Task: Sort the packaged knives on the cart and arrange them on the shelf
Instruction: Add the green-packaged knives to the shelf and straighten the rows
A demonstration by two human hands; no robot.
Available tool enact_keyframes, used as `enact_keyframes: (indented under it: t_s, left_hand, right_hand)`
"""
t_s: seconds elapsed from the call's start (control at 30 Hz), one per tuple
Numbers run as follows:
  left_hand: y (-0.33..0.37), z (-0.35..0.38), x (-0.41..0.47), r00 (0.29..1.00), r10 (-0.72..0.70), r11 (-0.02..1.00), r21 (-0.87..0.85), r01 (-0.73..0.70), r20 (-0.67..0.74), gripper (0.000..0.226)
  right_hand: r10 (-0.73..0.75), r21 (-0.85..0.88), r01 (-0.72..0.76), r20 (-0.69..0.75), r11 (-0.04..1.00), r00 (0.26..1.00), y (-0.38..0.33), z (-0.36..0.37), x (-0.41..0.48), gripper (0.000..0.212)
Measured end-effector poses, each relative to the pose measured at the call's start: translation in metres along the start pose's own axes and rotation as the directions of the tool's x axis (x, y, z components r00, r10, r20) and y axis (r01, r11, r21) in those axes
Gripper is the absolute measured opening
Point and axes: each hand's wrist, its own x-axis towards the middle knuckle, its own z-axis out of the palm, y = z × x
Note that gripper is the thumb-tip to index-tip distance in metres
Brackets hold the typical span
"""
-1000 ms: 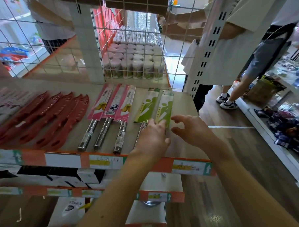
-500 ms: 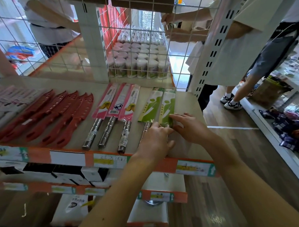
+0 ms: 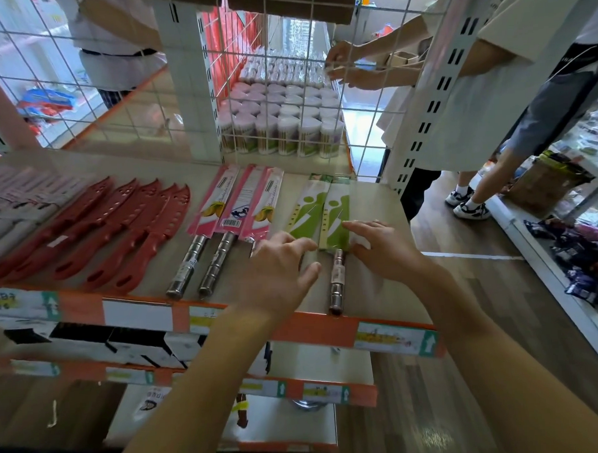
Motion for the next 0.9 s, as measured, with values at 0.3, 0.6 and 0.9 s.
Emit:
enact_keyframes:
  t_s: [0.3, 0.6, 0.9]
  left_hand:
    - [0.000, 0.018, -0.001, 0.997, -0.061, 0.998, 0.034, 0.059, 0.046, 0.037]
    - [0.004, 0.021, -0.002, 0.998, -0.045, 0.999, 0.016, 0.045, 0.034, 0.032]
    - [0.013, 0.023, -0.004, 0.999, -0.045, 0.996, 0.076, 0.044, 0.021, 0.033]
  right_hand:
    - [-0.011, -0.060, 0.009, -0.035, 0.998, 0.999, -0.009, 0.008, 0.005, 0.040]
    - [0.066, -0.090, -0.069, -0.036, 0.994, 0.997, -0.012, 0.013, 0.005, 0.042]
    - [0.080, -0.232, -0.085, -0.030, 0.969, 0.996, -0.022, 0.019, 0.000, 0.045]
